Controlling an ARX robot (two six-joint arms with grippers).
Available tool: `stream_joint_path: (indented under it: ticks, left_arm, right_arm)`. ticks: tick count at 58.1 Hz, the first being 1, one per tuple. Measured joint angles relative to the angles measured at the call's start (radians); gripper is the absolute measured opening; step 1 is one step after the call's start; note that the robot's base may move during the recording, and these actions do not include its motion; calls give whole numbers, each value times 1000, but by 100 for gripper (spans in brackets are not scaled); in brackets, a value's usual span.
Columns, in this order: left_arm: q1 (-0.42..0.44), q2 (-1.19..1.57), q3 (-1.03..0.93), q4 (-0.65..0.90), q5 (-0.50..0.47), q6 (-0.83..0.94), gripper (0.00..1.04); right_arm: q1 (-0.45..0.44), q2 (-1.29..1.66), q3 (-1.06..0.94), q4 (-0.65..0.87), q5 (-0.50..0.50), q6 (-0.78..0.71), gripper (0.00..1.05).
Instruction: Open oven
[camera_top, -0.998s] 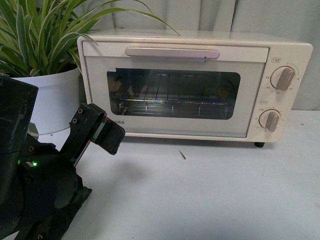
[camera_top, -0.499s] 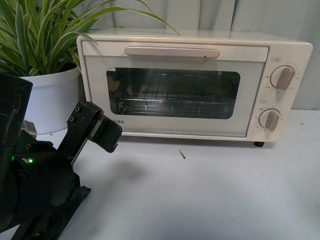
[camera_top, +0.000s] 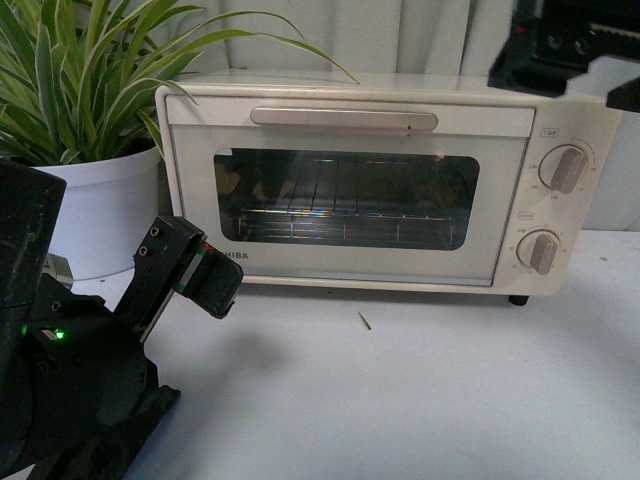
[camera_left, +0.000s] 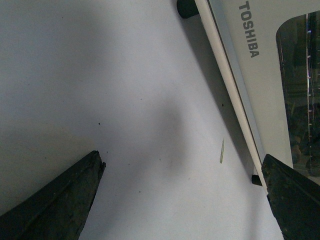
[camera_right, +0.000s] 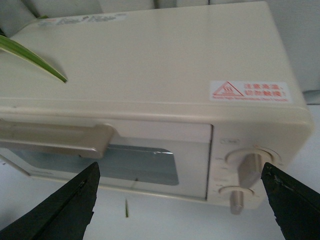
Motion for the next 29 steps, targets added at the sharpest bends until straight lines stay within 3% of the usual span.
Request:
stream_joint_path:
  ticks: [29]
  left_arm:
    - [0,-1,4,-6,2,-3,98]
  right_arm:
    - [65,147,187,-110,25,137,95]
